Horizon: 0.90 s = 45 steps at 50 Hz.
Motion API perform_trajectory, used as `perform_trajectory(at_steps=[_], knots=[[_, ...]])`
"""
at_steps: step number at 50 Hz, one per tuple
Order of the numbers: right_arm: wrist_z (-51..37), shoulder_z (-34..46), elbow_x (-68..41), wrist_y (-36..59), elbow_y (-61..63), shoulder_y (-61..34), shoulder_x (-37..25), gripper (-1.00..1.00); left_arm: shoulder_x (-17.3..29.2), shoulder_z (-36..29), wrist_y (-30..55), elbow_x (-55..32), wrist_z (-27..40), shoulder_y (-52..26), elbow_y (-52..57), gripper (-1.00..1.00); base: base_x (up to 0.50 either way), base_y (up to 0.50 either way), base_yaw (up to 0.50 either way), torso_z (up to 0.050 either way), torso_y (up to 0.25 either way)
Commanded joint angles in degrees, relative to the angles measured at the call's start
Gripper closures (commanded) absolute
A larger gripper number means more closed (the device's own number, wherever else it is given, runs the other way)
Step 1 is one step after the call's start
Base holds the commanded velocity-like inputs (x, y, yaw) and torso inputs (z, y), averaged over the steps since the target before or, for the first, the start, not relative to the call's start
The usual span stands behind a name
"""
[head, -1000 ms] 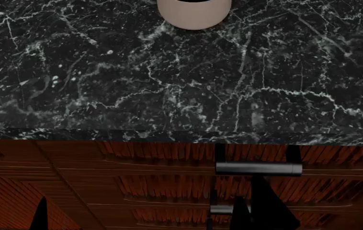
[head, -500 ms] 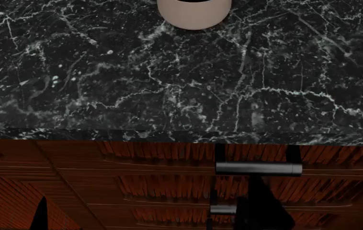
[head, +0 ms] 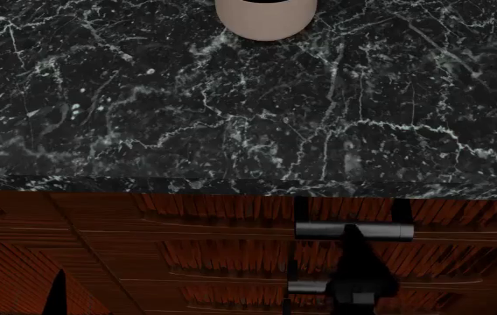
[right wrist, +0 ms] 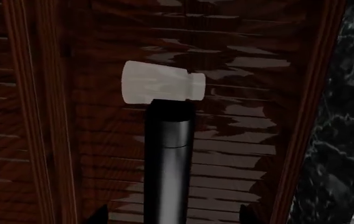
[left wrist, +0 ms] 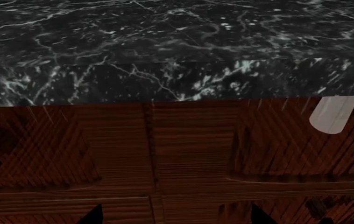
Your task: Open the right drawer.
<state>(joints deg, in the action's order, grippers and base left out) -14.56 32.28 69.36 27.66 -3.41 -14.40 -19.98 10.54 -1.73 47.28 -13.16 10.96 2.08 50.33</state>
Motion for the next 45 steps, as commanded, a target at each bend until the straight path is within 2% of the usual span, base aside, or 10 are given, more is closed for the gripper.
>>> perform_trajectory(at_steps=[1, 44, 45], knots=[[0.1, -0.2, -0.1, 0.0, -4.0, -2.7, 0.4, -1.0, -0.1, 0.2, -1.2, -0.4, -0.2, 0.2, -0.6, -1.0, 0.0, 0.0, 0.0, 0.0, 0.0], [-1.6, 0.0, -2.2, -1.6, -17.6, -10.9, 2.5, -1.0, 1.3, -0.7, -2.6, -1.4, 1.4, 0.5, -0.9, -1.0, 0.0, 0.0, 0.0, 0.0, 0.0], [-2.0, -0.1, -2.8, -2.1, -17.8, -10.8, 2.6, 1.0, 1.3, -0.7, -2.6, -1.5, 1.5, 0.5, -0.9, -1.0, 0.0, 0.0, 0.0, 0.0, 0.0]])
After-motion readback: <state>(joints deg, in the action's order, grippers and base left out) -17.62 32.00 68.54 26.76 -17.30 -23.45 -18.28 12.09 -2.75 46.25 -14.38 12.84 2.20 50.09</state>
